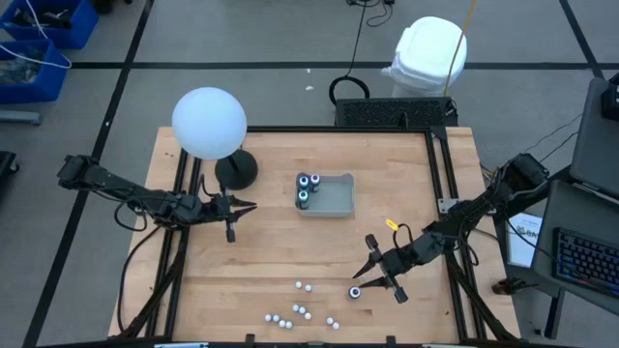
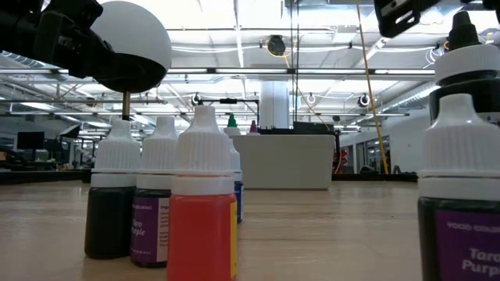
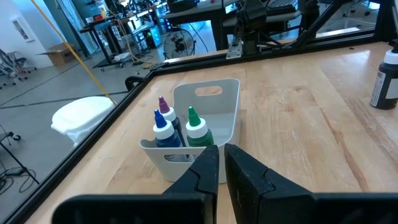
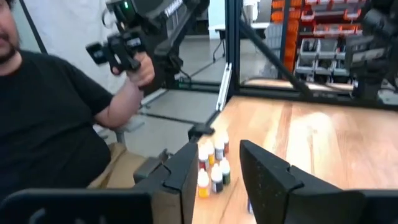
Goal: Pick & Place food coloring
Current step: Put the big black food coloring bottle into the gray bin
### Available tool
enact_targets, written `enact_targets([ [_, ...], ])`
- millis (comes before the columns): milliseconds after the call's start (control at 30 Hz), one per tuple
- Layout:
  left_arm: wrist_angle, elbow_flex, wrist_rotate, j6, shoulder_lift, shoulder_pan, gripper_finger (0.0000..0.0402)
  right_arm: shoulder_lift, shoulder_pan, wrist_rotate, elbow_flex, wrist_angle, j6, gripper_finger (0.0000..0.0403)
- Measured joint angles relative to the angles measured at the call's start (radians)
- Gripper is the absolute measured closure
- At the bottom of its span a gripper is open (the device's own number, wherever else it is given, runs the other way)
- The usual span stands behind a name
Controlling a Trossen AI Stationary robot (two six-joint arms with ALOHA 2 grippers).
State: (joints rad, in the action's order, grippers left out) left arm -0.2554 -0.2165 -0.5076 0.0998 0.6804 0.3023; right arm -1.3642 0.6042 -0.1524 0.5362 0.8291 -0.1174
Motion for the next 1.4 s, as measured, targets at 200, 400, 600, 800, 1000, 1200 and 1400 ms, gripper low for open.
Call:
enact_targets([
  [200,0.0,0.0,0.0,0.0,0.0,0.0,0.0366,-0.074,0.0,0.001,0.0,0.023,-0.001,0.0277],
  [400,0.0,0.0,0.0,0.0,0.0,0.0,0.0366,-0.148,0.005,0.08,0.0,0.069,0.006,0.0259],
  [600,0.001,0.0,0.0,0.0,0.0,0.0,0.0366,-0.169,0.025,0.078,0.0,0.072,0.014,0.0233],
  [800,0.001,0.0,0.0,0.0,0.0,0.0,0.0366,-0.169,0.027,0.033,0.0,0.052,0.053,0.0209],
  [1000,0.001,0.0,0.0,0.0,0.0,0.0,0.0366,-0.169,0.026,-0.007,0.0,0.022,0.049,0.0188],
  [1200,0.001,0.0,0.0,0.0,0.0,0.0,0.0366,-0.171,0.027,-0.007,0.0,-0.014,0.004,0.0184],
  [1400,0.001,0.0,0.0,0.0,0.0,0.0,0.0366,-0.235,0.026,-0.008,0.0,0.014,-0.021,0.0186],
])
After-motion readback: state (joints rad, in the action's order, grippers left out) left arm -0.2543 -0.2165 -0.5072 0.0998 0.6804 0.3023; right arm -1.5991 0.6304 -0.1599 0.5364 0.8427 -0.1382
